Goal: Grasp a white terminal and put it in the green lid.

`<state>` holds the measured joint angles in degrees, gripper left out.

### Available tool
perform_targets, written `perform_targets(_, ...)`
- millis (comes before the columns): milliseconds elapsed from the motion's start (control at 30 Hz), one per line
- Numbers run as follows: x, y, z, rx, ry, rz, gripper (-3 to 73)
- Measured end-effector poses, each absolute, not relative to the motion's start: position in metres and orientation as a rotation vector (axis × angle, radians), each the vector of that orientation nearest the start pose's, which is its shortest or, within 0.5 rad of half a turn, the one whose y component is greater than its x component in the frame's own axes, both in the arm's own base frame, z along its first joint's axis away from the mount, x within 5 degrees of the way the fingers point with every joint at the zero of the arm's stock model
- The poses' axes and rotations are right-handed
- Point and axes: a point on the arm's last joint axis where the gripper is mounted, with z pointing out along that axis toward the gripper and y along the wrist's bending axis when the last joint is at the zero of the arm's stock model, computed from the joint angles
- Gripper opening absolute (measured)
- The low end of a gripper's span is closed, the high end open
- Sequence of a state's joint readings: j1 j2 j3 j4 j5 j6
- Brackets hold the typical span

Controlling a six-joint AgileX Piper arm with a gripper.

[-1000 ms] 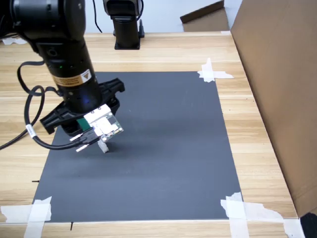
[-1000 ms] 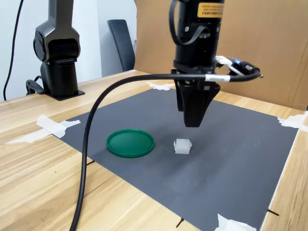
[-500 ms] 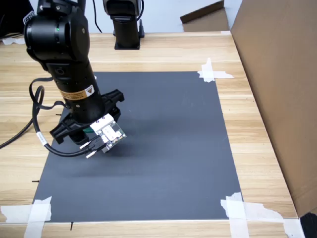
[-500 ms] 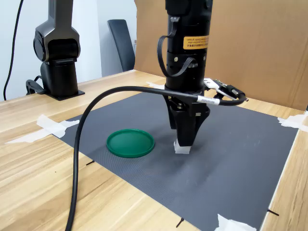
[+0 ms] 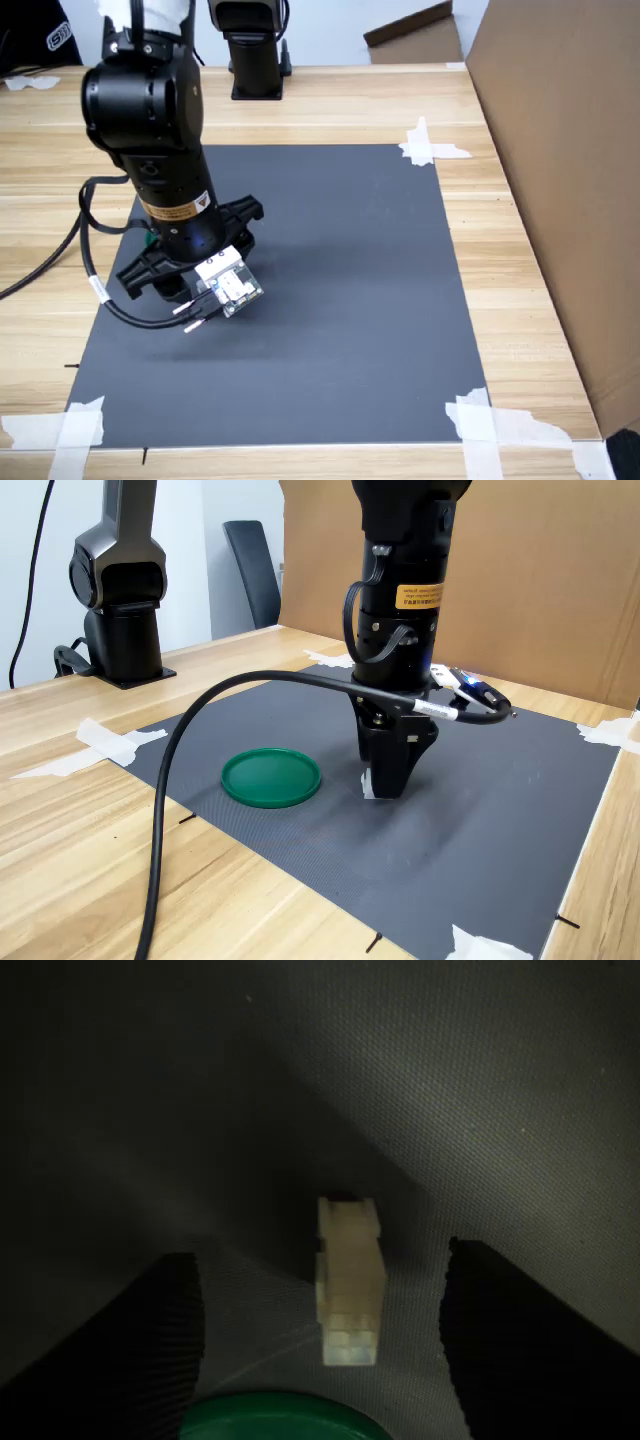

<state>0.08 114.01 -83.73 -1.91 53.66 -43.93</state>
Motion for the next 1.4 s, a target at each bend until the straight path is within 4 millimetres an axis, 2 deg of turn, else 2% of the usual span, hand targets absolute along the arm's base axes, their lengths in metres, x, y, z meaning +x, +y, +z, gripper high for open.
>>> perform_targets(300,0.406,-0.005,0.184,-1.143,2.745,-0.206,55.7)
perform_targets(833,0.408,-0.005,0.177,-1.19,2.74,-0.203,49.9)
perform_targets(933,0.408,-0.005,0.177,-1.191,2.739,-0.202,43.6)
perform_targets(967,0.408,-0.005,0.177,-1.188,2.734,-0.205,36.3)
perform_targets(1100,0.408,-0.005,0.183,-1.176,2.716,-0.21,27.1)
perform_targets(1200,0.407,-0.004,0.19,-1.162,2.701,-0.208,15.7)
perform_targets(1233,0.405,-0.004,0.193,-1.159,2.706,-0.2,9.7)
perform_targets(1400,0.403,-0.004,0.193,-1.163,2.73,-0.18,8.6)
